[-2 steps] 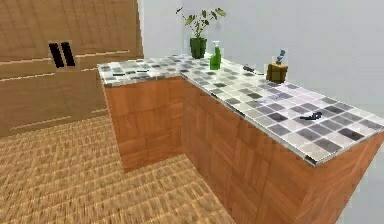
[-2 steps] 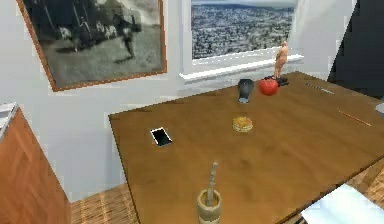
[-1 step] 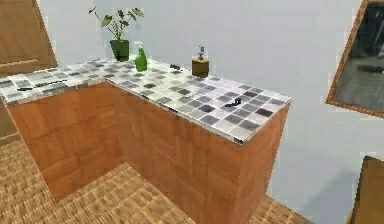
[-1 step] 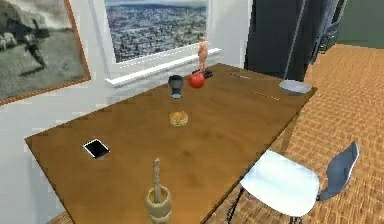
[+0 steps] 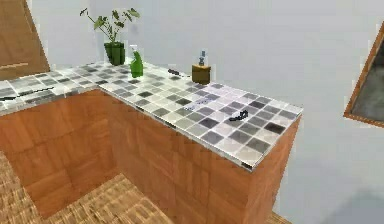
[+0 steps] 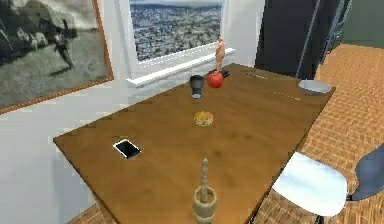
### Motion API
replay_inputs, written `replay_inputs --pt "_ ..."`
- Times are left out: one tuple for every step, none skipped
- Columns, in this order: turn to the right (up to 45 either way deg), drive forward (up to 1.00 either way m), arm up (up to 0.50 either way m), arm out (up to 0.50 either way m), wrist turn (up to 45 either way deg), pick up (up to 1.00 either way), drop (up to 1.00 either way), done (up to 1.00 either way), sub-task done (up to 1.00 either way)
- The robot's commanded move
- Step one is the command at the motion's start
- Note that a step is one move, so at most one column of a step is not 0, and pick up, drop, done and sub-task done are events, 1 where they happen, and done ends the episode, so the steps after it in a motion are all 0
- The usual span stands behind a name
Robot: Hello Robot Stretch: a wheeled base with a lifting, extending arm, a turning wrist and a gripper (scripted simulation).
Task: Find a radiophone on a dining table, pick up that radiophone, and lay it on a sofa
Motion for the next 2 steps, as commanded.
replay_inputs --pt "12.0 0.0 0.0 0.0 0.0 0.0 0.0 0.0 0.0" --pt "0.0 0.4 0.0 0.0 0.0 0.0 0.0 0.0 0.0"
